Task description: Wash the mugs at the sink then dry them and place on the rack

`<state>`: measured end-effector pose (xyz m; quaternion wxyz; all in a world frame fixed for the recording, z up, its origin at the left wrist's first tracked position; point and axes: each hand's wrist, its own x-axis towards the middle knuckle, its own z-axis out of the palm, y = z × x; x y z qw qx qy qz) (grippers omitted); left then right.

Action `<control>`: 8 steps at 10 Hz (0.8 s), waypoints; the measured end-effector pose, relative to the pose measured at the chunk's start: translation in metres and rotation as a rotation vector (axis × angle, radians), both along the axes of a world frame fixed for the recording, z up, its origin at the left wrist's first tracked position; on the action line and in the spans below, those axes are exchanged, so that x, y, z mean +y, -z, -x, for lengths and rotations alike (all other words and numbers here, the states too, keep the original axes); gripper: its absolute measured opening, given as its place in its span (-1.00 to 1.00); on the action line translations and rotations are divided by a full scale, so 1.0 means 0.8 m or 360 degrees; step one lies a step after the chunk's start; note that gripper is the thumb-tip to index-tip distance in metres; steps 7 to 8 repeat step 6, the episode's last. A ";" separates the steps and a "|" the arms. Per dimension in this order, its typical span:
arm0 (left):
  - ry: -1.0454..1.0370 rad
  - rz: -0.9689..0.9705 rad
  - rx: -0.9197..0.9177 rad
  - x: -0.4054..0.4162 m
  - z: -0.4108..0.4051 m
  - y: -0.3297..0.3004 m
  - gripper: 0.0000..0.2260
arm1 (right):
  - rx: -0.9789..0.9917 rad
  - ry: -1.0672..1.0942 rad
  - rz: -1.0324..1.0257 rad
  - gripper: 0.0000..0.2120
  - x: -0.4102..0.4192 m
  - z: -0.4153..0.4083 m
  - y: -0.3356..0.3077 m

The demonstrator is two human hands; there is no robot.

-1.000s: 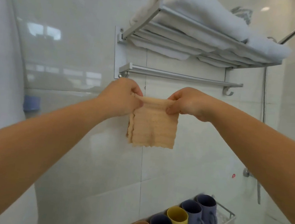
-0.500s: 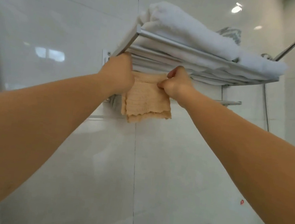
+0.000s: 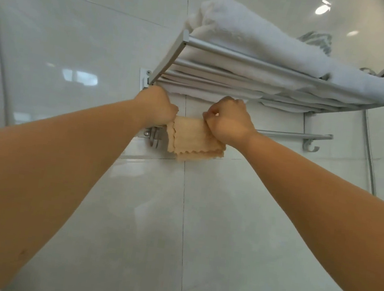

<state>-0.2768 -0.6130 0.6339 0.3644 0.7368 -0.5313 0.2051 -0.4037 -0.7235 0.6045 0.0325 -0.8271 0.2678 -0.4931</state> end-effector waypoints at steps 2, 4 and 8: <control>0.0179 -0.0317 -0.0161 0.006 -0.002 0.009 -0.65 | 0.0389 -0.0267 -0.0304 -0.79 0.014 0.001 0.001; 0.0131 -0.0412 -0.0143 0.011 -0.012 0.007 -0.57 | 0.0462 -0.0173 -0.0292 -0.65 0.019 -0.005 -0.002; 0.0158 0.0017 -0.0175 0.019 -0.007 0.022 -0.76 | -0.0166 -0.0318 -0.0314 -0.56 0.021 -0.003 0.015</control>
